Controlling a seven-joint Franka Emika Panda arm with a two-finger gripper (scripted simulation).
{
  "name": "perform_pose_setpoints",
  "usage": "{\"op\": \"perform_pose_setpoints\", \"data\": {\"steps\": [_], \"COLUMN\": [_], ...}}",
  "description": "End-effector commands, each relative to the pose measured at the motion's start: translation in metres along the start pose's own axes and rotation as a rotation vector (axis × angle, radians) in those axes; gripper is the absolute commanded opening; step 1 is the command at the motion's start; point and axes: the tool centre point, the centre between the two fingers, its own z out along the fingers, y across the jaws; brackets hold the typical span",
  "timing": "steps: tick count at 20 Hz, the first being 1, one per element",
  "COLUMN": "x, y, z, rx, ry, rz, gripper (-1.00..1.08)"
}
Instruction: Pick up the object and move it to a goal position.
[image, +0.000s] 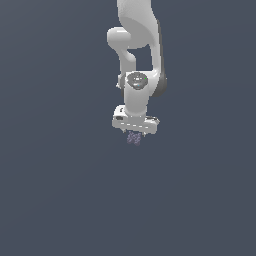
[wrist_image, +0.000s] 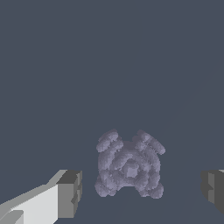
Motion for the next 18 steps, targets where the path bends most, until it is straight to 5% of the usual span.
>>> {"op": "perform_pose_setpoints", "data": {"steps": [1,18], "x": [-0.006,-0.011], "y": [-0.001,-0.002], "z": [0.004,0.040], "rx": [0.002,0.004], "ry": [0.005,0.007], "rz": [0.022,0.035], "gripper": [1.00,1.00]}}
